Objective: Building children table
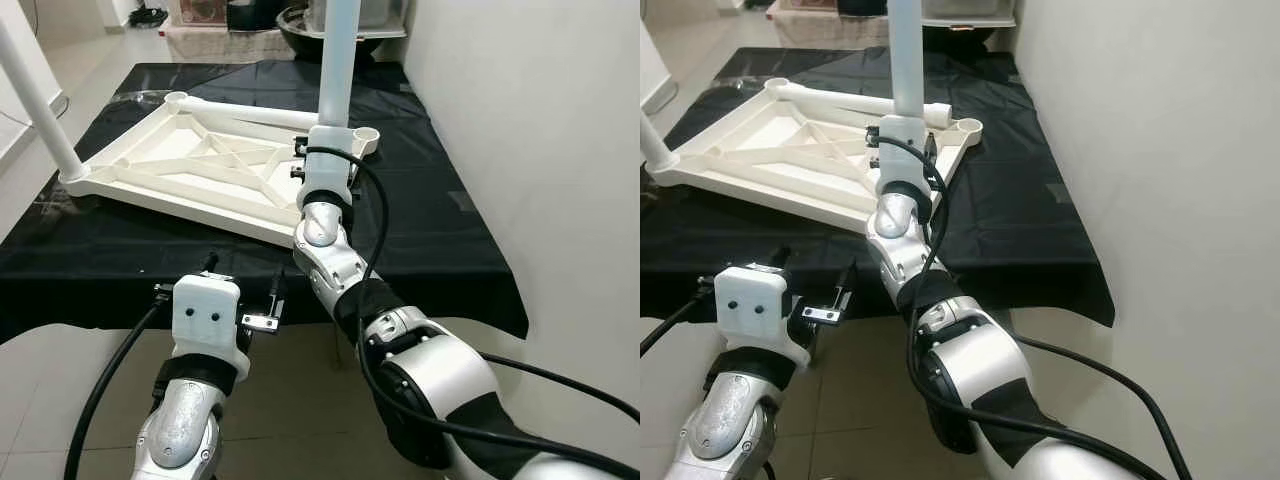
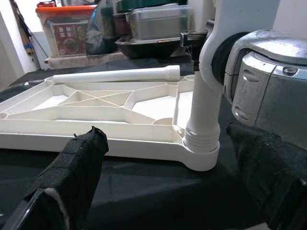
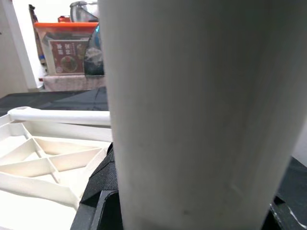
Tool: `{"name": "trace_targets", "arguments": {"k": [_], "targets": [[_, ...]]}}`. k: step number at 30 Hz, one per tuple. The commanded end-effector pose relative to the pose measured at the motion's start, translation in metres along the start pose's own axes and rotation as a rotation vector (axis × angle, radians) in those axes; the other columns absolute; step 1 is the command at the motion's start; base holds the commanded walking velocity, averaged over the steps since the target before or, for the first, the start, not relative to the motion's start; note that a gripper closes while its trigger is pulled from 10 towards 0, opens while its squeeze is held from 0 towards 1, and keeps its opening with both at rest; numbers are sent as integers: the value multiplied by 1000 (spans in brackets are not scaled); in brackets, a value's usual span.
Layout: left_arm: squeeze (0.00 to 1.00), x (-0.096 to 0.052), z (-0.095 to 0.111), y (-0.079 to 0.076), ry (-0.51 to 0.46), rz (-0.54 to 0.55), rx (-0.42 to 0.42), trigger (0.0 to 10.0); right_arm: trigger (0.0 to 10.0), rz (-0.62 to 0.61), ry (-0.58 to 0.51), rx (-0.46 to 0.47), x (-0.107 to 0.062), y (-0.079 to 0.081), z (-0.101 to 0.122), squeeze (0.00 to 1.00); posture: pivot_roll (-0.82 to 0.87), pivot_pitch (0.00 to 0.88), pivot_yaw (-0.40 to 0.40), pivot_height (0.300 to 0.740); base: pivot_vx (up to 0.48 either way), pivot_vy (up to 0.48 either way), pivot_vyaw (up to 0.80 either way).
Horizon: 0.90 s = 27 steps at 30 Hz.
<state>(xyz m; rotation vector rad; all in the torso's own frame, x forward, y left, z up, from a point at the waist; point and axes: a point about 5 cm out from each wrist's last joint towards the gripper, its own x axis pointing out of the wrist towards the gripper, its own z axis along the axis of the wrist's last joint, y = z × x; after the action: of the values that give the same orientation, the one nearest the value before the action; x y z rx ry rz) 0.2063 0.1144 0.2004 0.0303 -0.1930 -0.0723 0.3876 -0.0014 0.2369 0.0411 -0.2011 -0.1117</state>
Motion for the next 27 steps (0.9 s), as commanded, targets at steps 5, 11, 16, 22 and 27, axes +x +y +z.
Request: {"name": "trace_targets", "arguments": {"k": [5, 11, 16, 22, 27], "targets": [[0, 0, -4, -2, 6, -9, 12, 10000, 10000, 15, 144, 83, -7, 10, -15, 0, 57, 123, -33, 740, 0, 0, 0], [0, 3, -6, -2, -2, -9, 11, 10000, 10000, -5, 58, 219, 18, -4, 30, 0, 1, 103, -31, 740, 0, 0, 0], [0, 7, -9, 0, -2, -24, 8, 10000, 10000, -12, -60, 355, 36, -19, 79, 0, -19, 80, -1, 740, 0, 0, 0], [0, 13, -12, 4, -7, -15, 5, 10000, 10000, 61, -119, 434, 41, -30, 95, 0, -26, 51, 12, 740, 0, 0, 0], [0, 15, -14, 5, -1, -9, 13, 10000, 10000, 184, -132, 406, 40, -33, 88, 0, -27, 38, 18, 740, 0, 0, 0]]}}
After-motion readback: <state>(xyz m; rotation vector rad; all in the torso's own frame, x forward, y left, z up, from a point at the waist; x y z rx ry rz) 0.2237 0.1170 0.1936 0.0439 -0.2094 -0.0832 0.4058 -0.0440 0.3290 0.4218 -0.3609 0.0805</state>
